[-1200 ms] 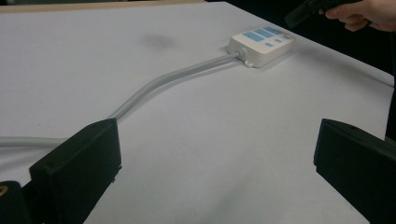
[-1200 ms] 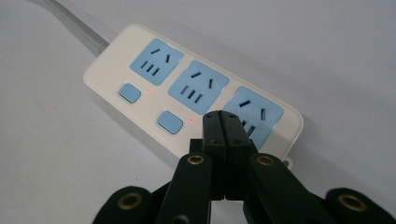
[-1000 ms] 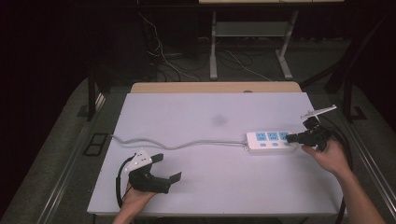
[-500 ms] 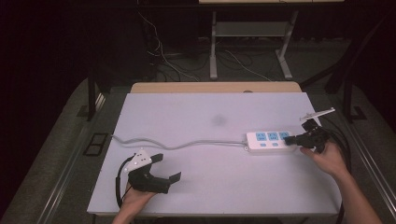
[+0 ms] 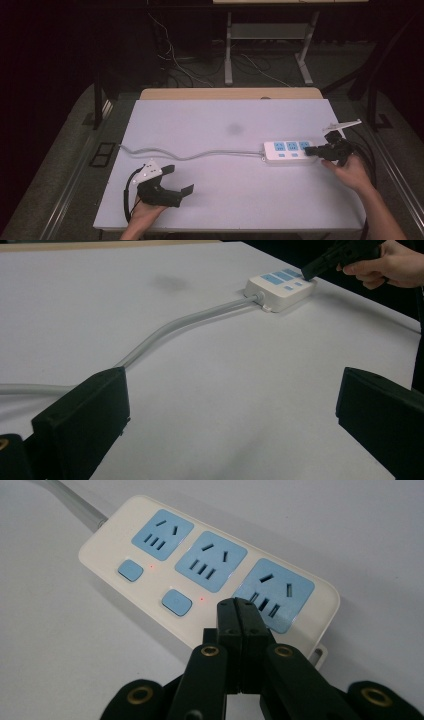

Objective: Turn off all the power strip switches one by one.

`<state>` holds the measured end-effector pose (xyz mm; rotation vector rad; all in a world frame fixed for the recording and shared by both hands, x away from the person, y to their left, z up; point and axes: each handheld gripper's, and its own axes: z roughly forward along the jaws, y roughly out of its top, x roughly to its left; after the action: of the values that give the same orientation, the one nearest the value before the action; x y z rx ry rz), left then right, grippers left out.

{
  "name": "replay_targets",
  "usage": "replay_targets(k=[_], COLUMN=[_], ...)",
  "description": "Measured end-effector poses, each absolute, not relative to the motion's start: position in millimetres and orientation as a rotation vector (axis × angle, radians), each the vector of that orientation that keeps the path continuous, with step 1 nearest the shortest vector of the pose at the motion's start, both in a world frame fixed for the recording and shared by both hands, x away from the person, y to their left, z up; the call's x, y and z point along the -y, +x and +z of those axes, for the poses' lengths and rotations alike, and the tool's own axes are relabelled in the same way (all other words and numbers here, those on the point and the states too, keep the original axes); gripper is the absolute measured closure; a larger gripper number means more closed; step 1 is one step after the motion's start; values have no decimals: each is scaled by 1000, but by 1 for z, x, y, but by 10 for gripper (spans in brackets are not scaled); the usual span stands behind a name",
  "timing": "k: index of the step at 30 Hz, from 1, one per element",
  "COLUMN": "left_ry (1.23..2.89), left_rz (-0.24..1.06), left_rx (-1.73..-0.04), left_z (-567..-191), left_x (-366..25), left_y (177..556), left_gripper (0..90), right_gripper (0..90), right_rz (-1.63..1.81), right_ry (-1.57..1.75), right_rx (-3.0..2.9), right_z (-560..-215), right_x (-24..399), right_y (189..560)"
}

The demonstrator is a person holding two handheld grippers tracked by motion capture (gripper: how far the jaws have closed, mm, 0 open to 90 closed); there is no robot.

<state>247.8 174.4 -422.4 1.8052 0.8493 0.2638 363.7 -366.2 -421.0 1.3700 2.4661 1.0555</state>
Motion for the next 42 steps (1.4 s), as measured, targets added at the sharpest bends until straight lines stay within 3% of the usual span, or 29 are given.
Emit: replay_targets(k=[26, 42], left_ry=[1807, 1810], left_rz=[260, 259], left_rx=[-853, -855], left_z=[-423, -424], left_x=[-175, -177], left_y=[248, 249], left_gripper=[0, 0], right_gripper=[900, 900], right_rz=[1032, 1021], right_ry=[1369, 1286], right_rx=[-2484, -2497], right_z=[-419, -382], right_x=[365, 356], right_y=[364, 367])
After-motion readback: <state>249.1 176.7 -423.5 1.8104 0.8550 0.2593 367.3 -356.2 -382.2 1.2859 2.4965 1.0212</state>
